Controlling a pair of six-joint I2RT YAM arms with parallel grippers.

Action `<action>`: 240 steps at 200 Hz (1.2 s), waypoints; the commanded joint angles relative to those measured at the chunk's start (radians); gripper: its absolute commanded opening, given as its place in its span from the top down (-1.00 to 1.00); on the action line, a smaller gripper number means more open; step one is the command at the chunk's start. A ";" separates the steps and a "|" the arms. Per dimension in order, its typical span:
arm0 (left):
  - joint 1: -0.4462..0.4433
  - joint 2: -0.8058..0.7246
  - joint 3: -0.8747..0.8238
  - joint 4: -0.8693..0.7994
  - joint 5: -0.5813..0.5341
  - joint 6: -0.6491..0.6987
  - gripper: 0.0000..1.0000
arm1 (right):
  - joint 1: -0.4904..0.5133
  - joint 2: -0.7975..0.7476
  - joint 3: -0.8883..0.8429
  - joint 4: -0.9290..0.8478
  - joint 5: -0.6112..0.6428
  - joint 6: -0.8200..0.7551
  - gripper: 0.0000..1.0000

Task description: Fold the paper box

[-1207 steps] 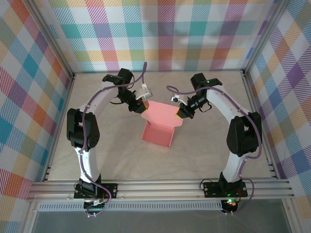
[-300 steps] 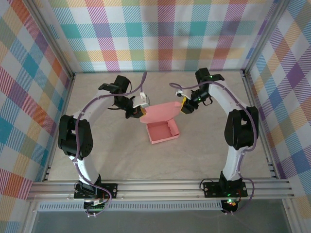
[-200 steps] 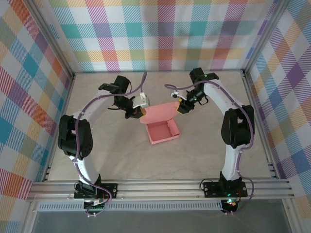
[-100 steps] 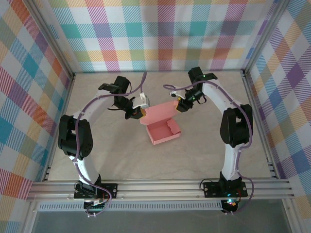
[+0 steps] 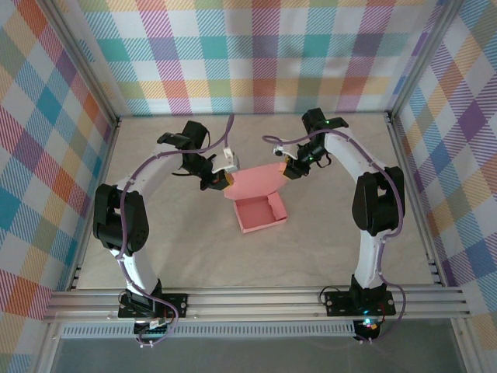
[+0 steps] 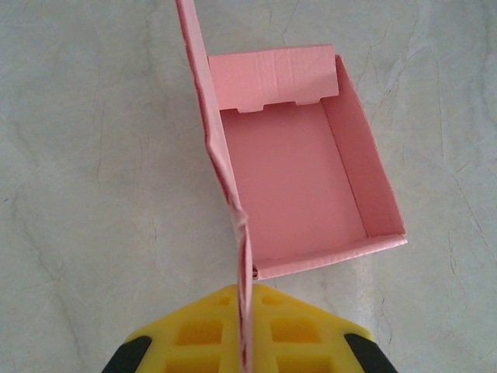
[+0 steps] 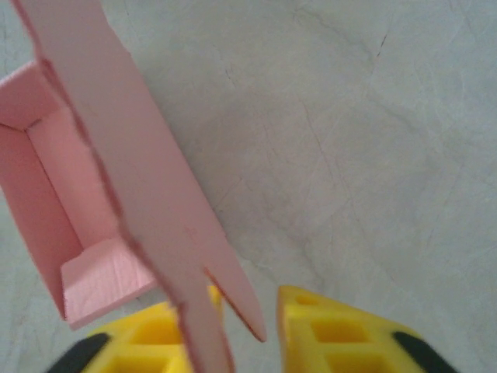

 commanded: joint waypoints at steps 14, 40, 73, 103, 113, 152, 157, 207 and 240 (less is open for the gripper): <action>-0.001 -0.003 0.030 -0.030 0.032 0.009 1.00 | 0.006 -0.006 0.016 -0.046 -0.044 -0.011 0.42; -0.001 -0.001 0.031 -0.027 0.032 0.005 1.00 | 0.005 -0.037 -0.024 0.005 -0.044 0.007 0.19; -0.001 -0.003 0.024 0.008 0.024 -0.047 1.00 | -0.007 -0.149 -0.164 0.200 -0.059 0.158 -0.16; -0.001 -0.026 -0.021 0.065 0.051 -0.098 1.00 | -0.011 -0.312 -0.406 0.489 -0.008 0.499 -0.28; -0.001 -0.033 -0.037 0.090 0.059 -0.116 1.00 | -0.007 -0.359 -0.475 0.582 0.012 0.676 -0.29; -0.001 0.012 0.007 0.047 0.110 -0.125 1.00 | 0.077 -0.528 -0.761 0.814 0.098 1.148 -0.27; -0.001 0.017 0.011 0.044 0.113 -0.126 1.00 | 0.099 -0.544 -0.786 0.814 0.148 1.173 -0.27; -0.001 0.055 0.033 0.005 0.118 -0.118 1.00 | 0.159 -0.617 -0.994 0.854 0.307 1.370 -0.16; -0.001 0.086 0.055 -0.022 0.114 -0.108 1.00 | 0.167 -0.557 -0.995 0.856 0.282 1.373 0.24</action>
